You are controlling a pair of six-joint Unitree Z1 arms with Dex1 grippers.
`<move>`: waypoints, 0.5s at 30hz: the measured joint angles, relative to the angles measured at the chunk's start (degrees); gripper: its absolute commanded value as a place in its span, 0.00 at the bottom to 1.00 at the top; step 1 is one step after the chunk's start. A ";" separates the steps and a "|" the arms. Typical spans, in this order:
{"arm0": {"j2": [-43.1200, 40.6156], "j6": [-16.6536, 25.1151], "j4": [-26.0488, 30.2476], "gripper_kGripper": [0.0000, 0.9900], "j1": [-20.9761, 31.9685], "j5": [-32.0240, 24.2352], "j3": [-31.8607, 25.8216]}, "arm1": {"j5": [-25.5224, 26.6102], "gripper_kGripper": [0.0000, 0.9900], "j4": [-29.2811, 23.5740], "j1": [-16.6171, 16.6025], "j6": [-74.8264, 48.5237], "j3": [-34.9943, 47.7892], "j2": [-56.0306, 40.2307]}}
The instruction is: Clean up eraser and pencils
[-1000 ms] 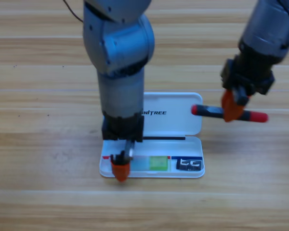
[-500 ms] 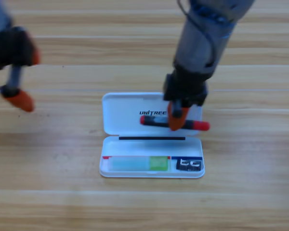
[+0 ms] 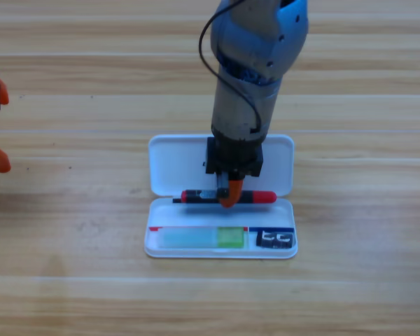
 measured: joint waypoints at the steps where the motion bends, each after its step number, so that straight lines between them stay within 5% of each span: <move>1: 0.00 0.00 0.00 1.00 0.00 0.00 0.04 | -0.21 0.00 0.00 0.00 0.00 -0.12 0.33; 4: 0.00 0.00 0.00 1.00 0.00 0.00 0.33 | -0.41 0.00 0.00 0.04 0.10 -0.17 1.23; 5: 0.00 0.00 0.00 1.00 0.00 0.00 0.42 | -0.44 0.14 0.00 0.04 0.25 -0.17 1.28; 7: 0.00 0.01 0.00 1.00 0.00 0.00 0.47 | -0.45 0.76 0.01 0.05 1.05 -0.22 1.28; 8: 0.00 0.01 0.00 1.00 0.00 0.00 0.47 | -0.45 0.92 0.03 0.07 1.58 -0.24 1.28; 15: 0.00 0.01 -0.02 1.00 0.49 -1.09 -0.58 | 0.96 0.99 1.26 0.12 2.64 -0.22 0.64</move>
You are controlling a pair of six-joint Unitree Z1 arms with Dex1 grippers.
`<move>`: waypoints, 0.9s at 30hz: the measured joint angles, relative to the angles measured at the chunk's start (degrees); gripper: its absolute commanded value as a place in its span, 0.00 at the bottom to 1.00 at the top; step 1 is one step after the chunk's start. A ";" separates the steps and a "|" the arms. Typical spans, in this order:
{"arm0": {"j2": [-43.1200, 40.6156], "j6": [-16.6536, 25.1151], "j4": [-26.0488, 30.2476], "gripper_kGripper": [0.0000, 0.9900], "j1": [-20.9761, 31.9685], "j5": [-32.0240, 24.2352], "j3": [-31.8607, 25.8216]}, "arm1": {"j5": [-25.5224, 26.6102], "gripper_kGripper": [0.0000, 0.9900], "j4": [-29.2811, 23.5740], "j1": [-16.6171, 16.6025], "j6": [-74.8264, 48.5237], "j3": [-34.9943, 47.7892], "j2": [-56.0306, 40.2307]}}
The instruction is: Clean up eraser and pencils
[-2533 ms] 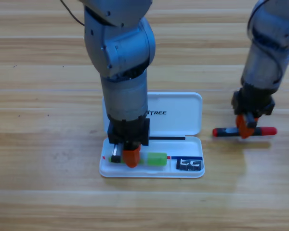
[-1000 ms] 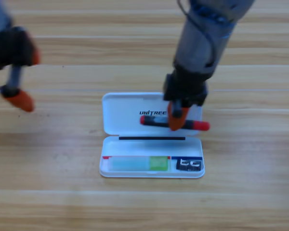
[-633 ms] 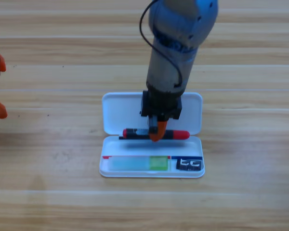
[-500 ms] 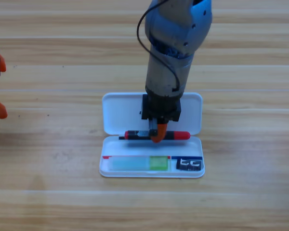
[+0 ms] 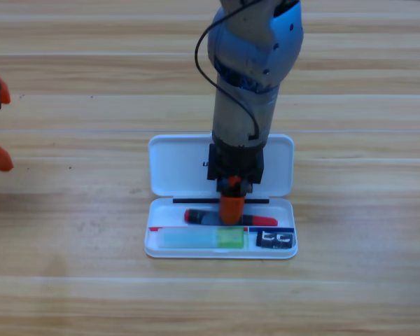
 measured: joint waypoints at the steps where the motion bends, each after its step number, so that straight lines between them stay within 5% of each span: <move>1: 0.00 0.00 -0.14 1.00 0.14 -0.06 -0.49 | 0.81 0.99 0.11 0.05 0.00 0.17 -0.39; 5: 0.04 -0.02 -2.28 0.98 0.63 -0.23 -2.53 | 5.57 0.99 0.30 0.37 0.00 3.63 -4.65; 11: 1.76 -2.38 -3.18 0.80 1.05 -3.07 -12.62 | 13.82 0.99 0.39 0.87 0.00 9.12 -16.38; 16: 6.96 -4.10 -3.26 0.35 1.10 -8.51 -21.11 | 19.87 0.99 -0.79 1.30 0.63 16.51 -26.45; 20: 11.64 -4.07 -3.58 0.00 1.10 -13.53 -24.29 | 21.79 1.00 -9.80 1.78 5.35 28.40 -35.69; 24: 15.53 -4.44 -5.39 0.00 1.09 -16.29 -24.26 | 21.79 1.00 -19.14 2.45 9.32 38.11 -44.59; 27: 17.91 -5.82 -8.53 0.00 0.96 -17.81 -23.09 | 21.81 1.00 -20.99 3.59 10.48 40.12 -49.92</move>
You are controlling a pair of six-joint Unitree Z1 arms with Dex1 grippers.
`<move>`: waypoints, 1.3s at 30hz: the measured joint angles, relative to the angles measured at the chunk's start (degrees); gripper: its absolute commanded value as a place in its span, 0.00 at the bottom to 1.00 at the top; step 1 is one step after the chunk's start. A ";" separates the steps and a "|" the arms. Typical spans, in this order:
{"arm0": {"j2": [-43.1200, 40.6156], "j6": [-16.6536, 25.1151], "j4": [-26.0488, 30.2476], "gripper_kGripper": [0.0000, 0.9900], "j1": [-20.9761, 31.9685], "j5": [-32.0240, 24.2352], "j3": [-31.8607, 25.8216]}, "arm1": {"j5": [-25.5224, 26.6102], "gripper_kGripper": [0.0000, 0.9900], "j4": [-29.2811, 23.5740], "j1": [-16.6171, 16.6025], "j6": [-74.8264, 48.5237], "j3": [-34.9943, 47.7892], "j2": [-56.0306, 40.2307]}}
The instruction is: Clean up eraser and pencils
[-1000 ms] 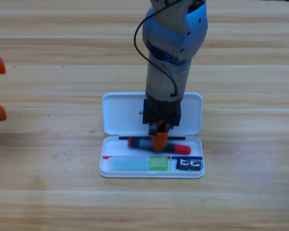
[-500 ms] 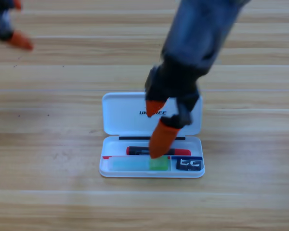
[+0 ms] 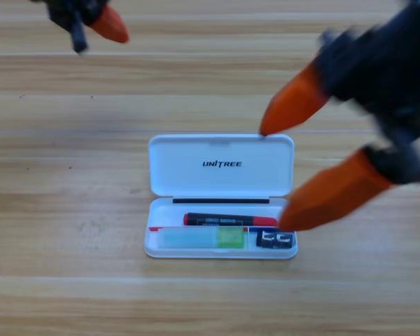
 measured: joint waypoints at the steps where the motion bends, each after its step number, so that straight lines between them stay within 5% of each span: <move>1: 0.75 -0.03 -1.02 0.00 -0.13 -0.32 0.94 | 0.07 1.00 -0.20 0.37 0.01 0.30 -1.29; 5: 4.40 -0.03 -5.35 0.00 -0.76 -3.40 4.87 | 0.16 1.00 -0.42 1.17 0.03 1.90 -5.14; 19: 15.03 -0.75 -5.26 0.00 -3.90 -9.61 5.11 | 1.01 1.00 -2.48 1.37 0.30 6.07 -9.65; 29: 16.66 -0.49 3.13 0.00 -5.28 -12.86 -1.04 | 1.68 1.00 -3.29 1.38 0.56 7.86 -9.64; 39: 16.69 -0.03 4.87 0.00 -6.27 -13.49 -1.21 | 1.68 1.00 -3.34 1.38 0.56 7.90 -9.61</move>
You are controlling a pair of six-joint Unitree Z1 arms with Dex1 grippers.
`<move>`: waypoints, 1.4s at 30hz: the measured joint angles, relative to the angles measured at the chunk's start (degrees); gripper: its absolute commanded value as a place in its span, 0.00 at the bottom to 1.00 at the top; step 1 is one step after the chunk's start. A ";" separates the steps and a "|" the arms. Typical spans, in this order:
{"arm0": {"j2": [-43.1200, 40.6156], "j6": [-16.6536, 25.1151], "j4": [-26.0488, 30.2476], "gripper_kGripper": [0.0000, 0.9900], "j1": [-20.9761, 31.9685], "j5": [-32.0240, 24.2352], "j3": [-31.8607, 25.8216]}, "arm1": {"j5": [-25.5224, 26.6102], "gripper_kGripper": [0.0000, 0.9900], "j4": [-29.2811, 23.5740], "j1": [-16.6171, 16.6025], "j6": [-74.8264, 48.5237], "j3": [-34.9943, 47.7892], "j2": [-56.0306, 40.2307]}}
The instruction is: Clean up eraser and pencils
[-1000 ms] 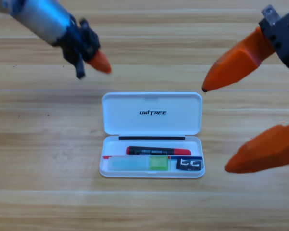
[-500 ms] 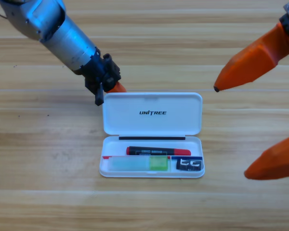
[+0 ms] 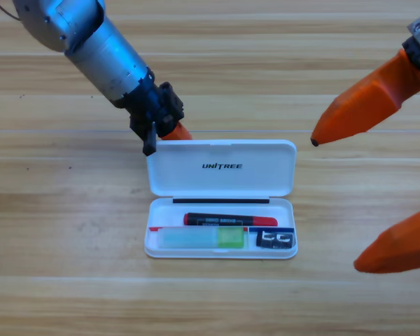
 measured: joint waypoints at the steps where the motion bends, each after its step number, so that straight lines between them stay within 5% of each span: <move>1: 0.00 0.03 0.03 0.00 -0.06 0.00 0.00 | 0.00 1.00 0.00 0.00 0.01 0.00 0.00; 15: -0.01 0.95 5.33 0.00 -2.13 -1.50 0.08 | 0.02 1.00 0.00 0.00 0.05 0.15 0.12; 42: -0.07 0.97 4.53 0.00 -5.81 -2.21 5.67 | 0.02 1.00 0.00 0.00 0.17 0.15 0.14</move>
